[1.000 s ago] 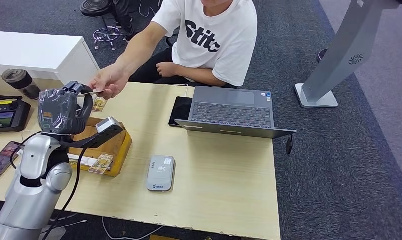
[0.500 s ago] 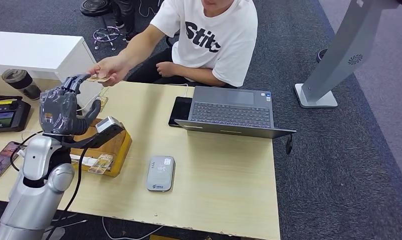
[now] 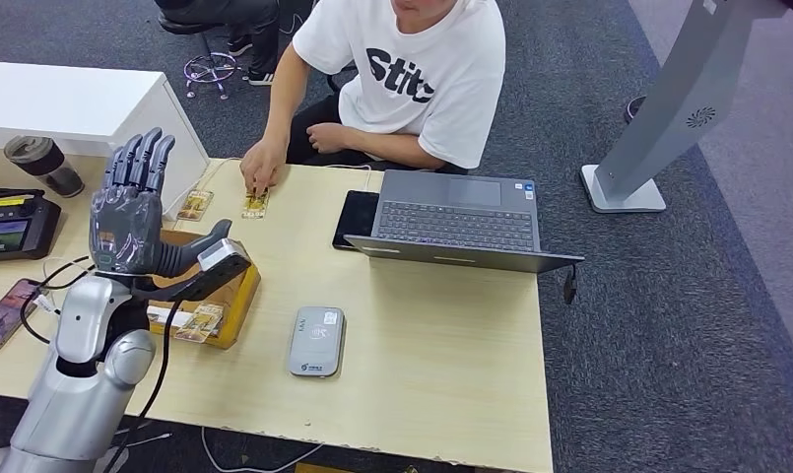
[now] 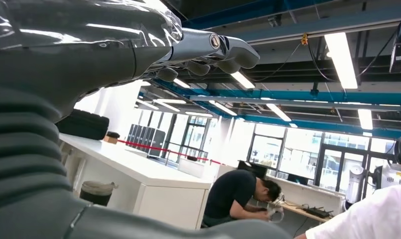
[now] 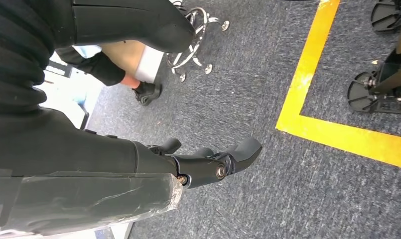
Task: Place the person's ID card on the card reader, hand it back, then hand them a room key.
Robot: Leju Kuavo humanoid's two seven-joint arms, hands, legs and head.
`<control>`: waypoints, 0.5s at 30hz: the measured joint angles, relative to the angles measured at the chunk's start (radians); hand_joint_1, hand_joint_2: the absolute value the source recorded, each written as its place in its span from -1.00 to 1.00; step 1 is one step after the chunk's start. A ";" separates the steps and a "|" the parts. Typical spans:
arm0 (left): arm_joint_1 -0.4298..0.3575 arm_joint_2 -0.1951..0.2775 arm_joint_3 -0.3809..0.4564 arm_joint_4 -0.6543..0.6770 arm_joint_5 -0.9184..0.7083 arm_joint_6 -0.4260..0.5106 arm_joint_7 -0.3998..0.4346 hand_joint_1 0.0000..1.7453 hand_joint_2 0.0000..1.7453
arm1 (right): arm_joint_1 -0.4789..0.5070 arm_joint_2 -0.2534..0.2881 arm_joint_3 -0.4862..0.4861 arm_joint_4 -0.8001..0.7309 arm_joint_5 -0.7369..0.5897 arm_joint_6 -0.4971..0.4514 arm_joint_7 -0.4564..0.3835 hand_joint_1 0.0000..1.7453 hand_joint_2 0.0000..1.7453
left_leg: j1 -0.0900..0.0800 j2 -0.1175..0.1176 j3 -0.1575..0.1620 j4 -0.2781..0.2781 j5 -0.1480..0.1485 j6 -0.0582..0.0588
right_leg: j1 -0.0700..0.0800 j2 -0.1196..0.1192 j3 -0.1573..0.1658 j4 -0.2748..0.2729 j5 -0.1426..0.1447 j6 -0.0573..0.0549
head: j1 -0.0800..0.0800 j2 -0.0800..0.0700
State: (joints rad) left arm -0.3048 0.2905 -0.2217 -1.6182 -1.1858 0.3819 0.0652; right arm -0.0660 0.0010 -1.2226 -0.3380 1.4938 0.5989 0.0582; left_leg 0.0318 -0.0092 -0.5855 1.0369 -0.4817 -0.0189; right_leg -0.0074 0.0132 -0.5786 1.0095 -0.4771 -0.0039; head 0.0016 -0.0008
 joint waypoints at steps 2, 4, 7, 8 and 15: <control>0.006 -0.005 0.000 0.000 -0.003 0.003 0.000 -1.00 -1.00 | 0.002 0.000 0.000 0.000 0.000 0.000 0.004 -1.00 1.00 | 0.000 0.000 0.000 0.000 0.000 0.000 | 0.000 0.000 0.000 0.000 0.000 0.000 | 0.000 0.000; 0.015 -0.008 0.000 0.000 -0.018 0.010 0.000 -1.00 -1.00 | 0.004 0.001 0.000 0.000 0.000 0.000 0.011 -1.00 1.00 | 0.000 0.000 0.000 0.000 0.000 0.000 | 0.000 0.000 0.000 0.000 0.000 0.000 | 0.000 0.000; 0.045 -0.009 0.000 0.000 -0.063 0.027 0.005 -1.00 -0.50 | 0.008 0.006 -0.001 -0.001 -0.002 0.000 0.022 -1.00 1.00 | 0.000 0.000 0.000 0.000 0.000 0.000 | 0.000 0.000 0.000 0.000 0.000 0.000 | 0.000 0.000; 0.059 -0.009 0.000 -0.001 -0.074 0.034 0.006 -1.00 0.00 | 0.009 0.009 -0.002 -0.001 -0.003 0.000 0.025 -1.00 1.00 | 0.000 0.000 0.000 0.000 0.000 0.000 | 0.000 0.000 0.000 0.000 0.000 0.000 | 0.000 0.000; 0.169 -0.007 0.000 -0.046 -0.083 0.084 0.011 -1.00 1.00 | 0.018 0.024 -0.012 -0.012 -0.007 0.000 0.035 -1.00 1.00 | 0.000 0.000 0.000 0.000 0.000 0.000 | 0.000 0.000 0.000 0.000 0.000 0.000 | 0.000 0.000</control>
State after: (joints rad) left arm -0.1360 0.2838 -0.2216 -1.6646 -1.2686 0.4663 0.0766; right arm -0.0476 0.0245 -1.2350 -0.3500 1.4865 0.5989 0.0932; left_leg 0.0318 -0.0091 -0.5859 1.0366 -0.4819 -0.0189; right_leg -0.0073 0.0133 -0.5785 1.0095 -0.4773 -0.0040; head 0.0017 -0.0008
